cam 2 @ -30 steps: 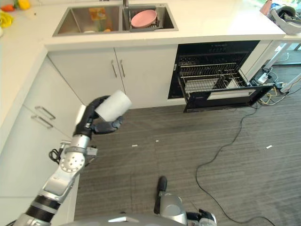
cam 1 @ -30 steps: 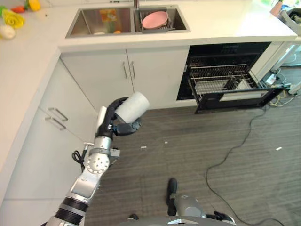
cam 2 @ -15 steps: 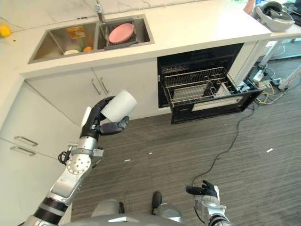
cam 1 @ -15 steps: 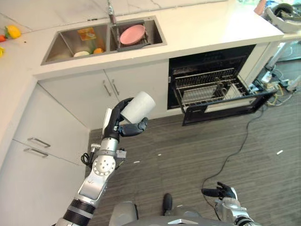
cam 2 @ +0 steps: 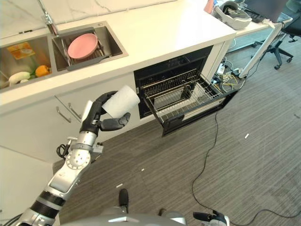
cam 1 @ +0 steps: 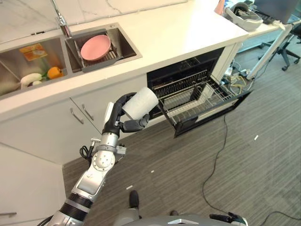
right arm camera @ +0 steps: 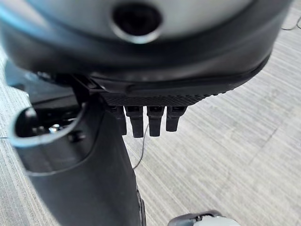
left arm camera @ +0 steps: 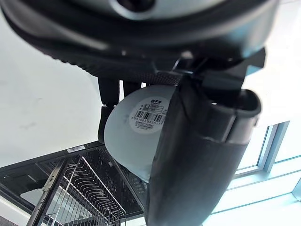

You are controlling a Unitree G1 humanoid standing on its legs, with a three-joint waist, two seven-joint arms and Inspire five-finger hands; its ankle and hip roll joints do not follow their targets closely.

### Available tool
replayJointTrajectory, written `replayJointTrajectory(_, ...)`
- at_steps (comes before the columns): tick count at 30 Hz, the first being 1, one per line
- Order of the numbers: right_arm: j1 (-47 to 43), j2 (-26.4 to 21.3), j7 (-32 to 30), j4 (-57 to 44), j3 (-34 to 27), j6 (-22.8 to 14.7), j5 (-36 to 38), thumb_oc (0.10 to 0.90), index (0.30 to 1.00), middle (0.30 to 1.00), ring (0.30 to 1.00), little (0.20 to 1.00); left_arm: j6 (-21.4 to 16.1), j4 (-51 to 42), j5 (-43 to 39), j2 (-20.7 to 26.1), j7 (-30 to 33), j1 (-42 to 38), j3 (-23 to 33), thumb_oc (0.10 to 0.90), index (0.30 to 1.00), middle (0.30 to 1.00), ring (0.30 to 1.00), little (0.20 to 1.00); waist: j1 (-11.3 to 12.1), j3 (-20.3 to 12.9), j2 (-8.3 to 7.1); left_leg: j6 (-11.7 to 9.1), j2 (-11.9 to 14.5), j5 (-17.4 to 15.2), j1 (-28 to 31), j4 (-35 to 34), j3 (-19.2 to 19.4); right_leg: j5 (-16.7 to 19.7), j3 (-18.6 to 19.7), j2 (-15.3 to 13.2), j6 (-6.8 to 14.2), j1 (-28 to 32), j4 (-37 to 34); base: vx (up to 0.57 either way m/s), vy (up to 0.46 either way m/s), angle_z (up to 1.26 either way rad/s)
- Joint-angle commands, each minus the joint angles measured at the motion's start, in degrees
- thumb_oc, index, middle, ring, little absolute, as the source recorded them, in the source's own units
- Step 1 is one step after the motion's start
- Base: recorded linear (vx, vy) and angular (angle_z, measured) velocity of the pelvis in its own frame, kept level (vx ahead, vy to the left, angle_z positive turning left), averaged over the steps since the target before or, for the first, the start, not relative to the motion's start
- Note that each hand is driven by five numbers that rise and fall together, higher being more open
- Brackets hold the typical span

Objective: Place the dishes in the dishwasher.

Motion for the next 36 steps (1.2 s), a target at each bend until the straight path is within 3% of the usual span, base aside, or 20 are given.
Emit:
replayJointTrajectory(1,-1.7,-2.5,-2.6,-2.3,0.0,-1.6,1.6,0.800,0.900,0.900,0.900,0.900,-4.1,-8.6,6.4,1.9,3.2,-6.9,2.4,0.400,0.300,0.300,0.300,0.300,0.5,0.1,-3.02,-6.1,2.3,-8.6,2.9,0.5,1.6,8.8,1.7,-8.8,6.4,-8.0,9.7,0.07,0.239,-0.41)
replayJointTrajectory(3,-1.0,-4.8,-2.8,-9.4,-0.6,-2.7,0.9,0.800,0.900,0.900,0.900,0.900,-4.2,-10.7,8.6,2.7,3.4,-6.8,2.9,0.400,0.300,0.300,0.300,0.300,-1.0,1.0,-2.60,-5.2,2.8,-9.3,4.3,0.5,2.2,11.7,1.5,-7.9,7.1,-11.7,16.5,0.07,0.249,-0.26)
replayJointTrajectory(4,0.3,-7.0,-3.3,-18.0,-1.4,-3.4,-0.5,0.800,0.900,0.900,0.900,0.900,-3.7,-10.8,9.8,2.6,3.9,-6.8,3.3,0.400,0.300,0.300,0.300,0.300,-1.7,1.3,-2.22,-4.9,2.8,-10.7,6.0,0.5,3.5,11.9,-0.7,-8.0,7.0,-15.0,19.7,0.13,0.299,-0.42)
replayJointTrajectory(6,1.7,-7.9,-4.1,-24.1,-2.3,-3.3,-1.7,0.800,0.900,0.900,0.900,0.900,-3.7,-10.8,11.0,2.4,4.4,-6.9,3.9,0.400,0.300,0.300,0.300,0.300,-2.4,1.2,-2.05,-4.9,2.7,-11.2,6.6,0.5,4.0,11.3,-1.1,-7.3,6.8,-16.0,19.3,0.11,0.136,-0.61)
replayJointTrajectory(8,3.9,-9.8,-5.9,-40.8,-7.0,-6.5,-2.6,0.800,0.900,0.900,0.900,0.900,-4.4,-11.0,15.4,2.2,6.8,-7.3,6.1,0.400,0.300,0.300,0.300,0.300,-4.6,1.1,-2.48,-4.5,1.7,-12.5,8.0,0.5,4.9,8.3,-1.3,-3.4,5.4,-17.7,13.2,0.18,0.079,-0.39)
replayJointTrajectory(10,4.3,-9.8,-6.0,-44.5,-8.4,-7.9,-1.9,0.800,0.900,0.900,0.900,0.900,-4.6,-10.9,15.9,1.8,7.2,-7.7,6.4,0.400,0.300,0.300,0.300,0.300,-5.1,0.7,-2.64,-4.4,1.3,-13.0,8.1,0.5,5.1,7.9,-1.5,-2.0,4.6,-17.7,8.7,0.19,0.028,-0.31)
replayJointTrajectory(12,5.5,-10.1,-5.1,-57.3,-9.6,-11.4,-2.0,0.800,0.900,0.900,0.900,0.900,-4.1,-10.8,18.4,2.6,7.2,-9.6,6.9,0.400,0.300,0.300,0.300,0.300,-6.5,0.0,-2.87,-4.3,0.2,-14.6,9.5,0.5,4.5,10.1,-1.6,0.0,3.2,-16.9,-4.7,0.33,-0.007,-0.32)
replayJointTrajectory(15,5.5,-9.1,-4.1,-63.6,-9.7,-13.0,-2.1,0.800,0.900,0.900,0.900,0.900,-4.5,-10.2,21.9,2.7,8.0,-11.3,7.1,0.400,0.300,0.300,0.300,0.300,-7.0,-1.0,-2.72,-4.6,-0.2,-15.2,10.2,0.5,4.6,10.3,-1.2,-0.4,2.9,-14.5,-7.6,0.17,-0.024,0.12)
replayJointTrajectory(16,3.9,-7.4,-4.0,-68.4,-10.0,-16.0,0.3,0.800,0.900,0.900,0.900,0.900,-4.6,-8.9,22.2,1.4,9.4,-11.8,7.0,0.400,0.300,0.300,0.300,0.300,-7.1,-2.4,-1.94,-4.8,0.1,-15.3,10.9,0.5,5.3,10.0,-0.8,0.5,2.2,-11.7,-9.8,0.19,-0.055,0.07)
replayJointTrajectory(20,1.4,-6.5,-2.0,-73.8,-8.3,-18.1,3.9,0.800,0.900,0.900,0.900,0.900,-5.2,-8.4,21.7,0.1,10.1,-10.6,7.3,0.400,0.300,0.300,0.300,0.300,-6.6,-3.3,-0.50,-5.9,1.1,-15.0,12.8,0.5,5.8,8.6,-2.0,1.2,1.1,-9.1,-10.0,0.20,-0.102,-0.11)
replayJointTrajectory(21,-0.3,-6.3,1.0,-76.9,-4.9,-19.2,7.1,0.800,0.900,0.900,0.900,0.900,-6.0,-8.3,21.9,0.2,10.6,-9.8,7.3,0.400,0.300,0.300,0.300,0.300,-5.6,-2.5,-0.28,-7.4,2.1,-13.0,13.0,5.7,6.4,7.8,-2.5,1.5,0.0,-7.4,-10.0,0.09,-0.123,-0.01)
replayJointTrajectory(25,-1.4,-6.6,2.5,-80.5,-2.1,-19.9,9.7,0.800,0.900,0.900,0.900,0.900,-6.3,-7.8,21.7,0.2,11.6,-10.1,6.5,0.400,0.300,0.300,0.300,0.300,-4.8,-0.8,-1.02,-9.6,3.9,-11.5,7.7,18.3,5.5,6.5,-3.2,1.0,-1.4,-5.7,-10.0,0.05,-0.131,0.04)
replayJointTrajectory(26,-1.8,-6.9,3.3,-81.4,-0.8,-20.1,10.8,0.800,0.900,0.900,0.900,0.900,-6.9,-8.1,21.6,-0.4,12.6,-10.8,6.0,0.400,0.300,0.300,0.300,0.300,-4.1,0.1,-1.38,-10.6,3.6,-9.7,5.3,23.4,4.3,6.0,-3.4,0.6,-2.0,-4.9,-10.0,0.06,-0.128,0.26)
replayJointTrajectory(27,-4.2,-6.3,4.0,-82.4,2.2,-21.5,16.3,0.800,0.900,0.900,0.900,0.900,-6.6,-6.9,21.7,-1.7,17.0,-12.5,4.5,0.400,0.300,0.300,0.300,0.300,-2.5,1.5,-1.95,-11.1,2.4,-8.5,-0.1,28.5,-0.1,4.7,-3.9,-0.1,-2.9,-3.3,-10.0,0.12,-0.083,0.25)
replayJointTrajectory(29,-4.9,-5.8,4.1,-82.8,2.6,-22.0,18.3,0.800,0.900,0.900,0.900,0.900,-6.6,-6.8,21.9,-1.9,18.0,-12.6,4.4,0.400,0.300,0.300,0.300,0.300,-2.6,1.2,-1.54,-10.6,3.9,-8.5,-0.4,23.8,0.7,4.5,-4.3,-0.5,-2.3,-3.2,-10.0,0.14,0.052,0.16)
replayJointTrajectory(30,-6.2,-4.7,4.8,-83.7,4.4,-23.4,21.6,0.800,0.900,0.900,0.900,0.900,-6.8,-7.4,23.1,-1.9,18.7,-12.9,4.0,0.400,0.300,0.300,0.300,0.300,-2.4,0.4,-0.81,-9.9,6.0,-9.4,0.2,14.6,2.3,4.5,-4.6,-1.1,-1.1,-3.2,-10.0,0.13,0.102,0.15)
replayJointTrajectory(31,-6.2,-4.7,4.9,-83.7,4.5,-23.5,21.7,0.800,0.900,0.900,0.900,0.900,-6.8,-7.4,23.1,-2.0,18.7,-12.9,4.1,0.400,0.300,0.300,0.300,0.300,-2.4,0.3,-0.83,-9.8,5.8,-9.0,0.9,13.4,2.6,4.4,-4.5,-1.2,-1.0,-3.2,-10.0,0.19,0.145,0.11)
replayJointTrajectory(32,-7.3,-5.0,2.9,-83.6,4.5,-24.3,20.3,0.800,0.900,0.900,0.900,0.900,-5.8,-7.1,23.6,-1.7,19.1,-13.5,2.9,0.400,0.300,0.300,0.300,0.300,-2.1,-0.1,-0.21,-9.7,6.3,-7.6,1.5,7.4,3.1,4.2,-5.0,-1.2,-0.5,-2.7,-10.0,0.13,0.091,0.10)
replayJointTrajectory(33,-7.8,-3.4,6.6,-84.9,7.2,-24.4,26.9,0.800,0.900,0.900,0.900,0.900,-7.0,-7.6,24.3,-2.2,20.7,-14.0,3.2,0.400,0.300,0.300,0.300,0.300,-1.8,-0.8,0.31,-9.7,6.0,-7.9,3.5,6.0,1.8,3.6,-4.8,-1.4,-0.5,-2.2,-10.0,0.12,0.086,-0.06)
replayJointTrajectory(36,-8.0,-1.3,9.0,-86.7,8.5,-26.9,34.3,0.800,0.900,0.900,0.900,0.900,-6.2,-8.2,27.0,-2.5,21.5,-15.3,2.1,0.400,0.300,0.300,0.300,0.300,-2.2,-2.4,0.86,-9.5,5.3,-7.7,6.1,2.1,2.1,3.8,-5.2,-1.1,-0.6,-1.9,-10.0,0.12,0.060,-0.11)
